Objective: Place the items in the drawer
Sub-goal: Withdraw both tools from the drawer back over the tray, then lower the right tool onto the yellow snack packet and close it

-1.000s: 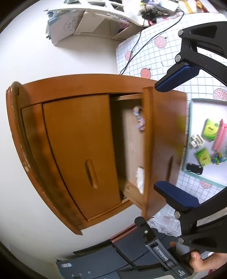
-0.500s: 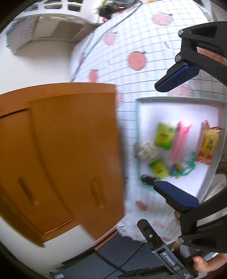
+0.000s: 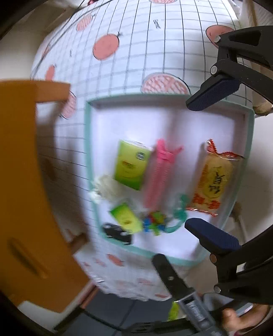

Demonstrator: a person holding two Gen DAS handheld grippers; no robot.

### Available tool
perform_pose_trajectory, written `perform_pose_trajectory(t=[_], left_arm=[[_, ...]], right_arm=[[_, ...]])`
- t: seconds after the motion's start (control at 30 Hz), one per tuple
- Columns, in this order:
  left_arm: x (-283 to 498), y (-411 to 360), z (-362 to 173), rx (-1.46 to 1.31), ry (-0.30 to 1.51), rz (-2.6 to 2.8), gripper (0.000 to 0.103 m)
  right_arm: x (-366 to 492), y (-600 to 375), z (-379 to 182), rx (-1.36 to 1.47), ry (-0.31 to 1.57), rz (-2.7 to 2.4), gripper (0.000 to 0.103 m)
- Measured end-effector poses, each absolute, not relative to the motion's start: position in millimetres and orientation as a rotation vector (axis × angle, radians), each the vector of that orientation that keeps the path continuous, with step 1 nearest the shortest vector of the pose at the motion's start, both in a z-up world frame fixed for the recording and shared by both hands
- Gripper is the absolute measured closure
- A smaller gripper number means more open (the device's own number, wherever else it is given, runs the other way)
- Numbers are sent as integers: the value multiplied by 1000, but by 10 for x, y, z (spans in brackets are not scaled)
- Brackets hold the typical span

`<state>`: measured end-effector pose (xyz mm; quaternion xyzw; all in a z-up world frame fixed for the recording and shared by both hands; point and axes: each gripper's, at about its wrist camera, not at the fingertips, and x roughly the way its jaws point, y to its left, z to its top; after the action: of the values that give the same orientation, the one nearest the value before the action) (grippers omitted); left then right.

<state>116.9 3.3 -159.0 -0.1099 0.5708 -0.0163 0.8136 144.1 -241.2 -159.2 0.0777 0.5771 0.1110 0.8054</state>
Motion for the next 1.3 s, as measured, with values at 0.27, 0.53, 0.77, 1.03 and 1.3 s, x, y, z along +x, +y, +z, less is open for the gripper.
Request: perform_pose_trajectory(t=[0.27,0.53,0.77,1.03,1.3], left_arm=[[1159,44,-1701,-224,1290,-14,0],[1149,22,-1765,-218,1325,-17,0],[1136,16,-1773,-221,1339,-23,0],[1151,6,-1811,-214,1353,-27,0],[1164,-26,-1832,-208,1360,-41,0]], right_arm=[[1424,-2193,-1790,81,1321,296,0],[1415,-2202,-1933,70,1394,280,0],[1401,-2177,-2006,25,1392,264,0],[1416,-2026,-2052,-14,1384,281,0],[1404,-1922,-2070,-41,1363,275,0]])
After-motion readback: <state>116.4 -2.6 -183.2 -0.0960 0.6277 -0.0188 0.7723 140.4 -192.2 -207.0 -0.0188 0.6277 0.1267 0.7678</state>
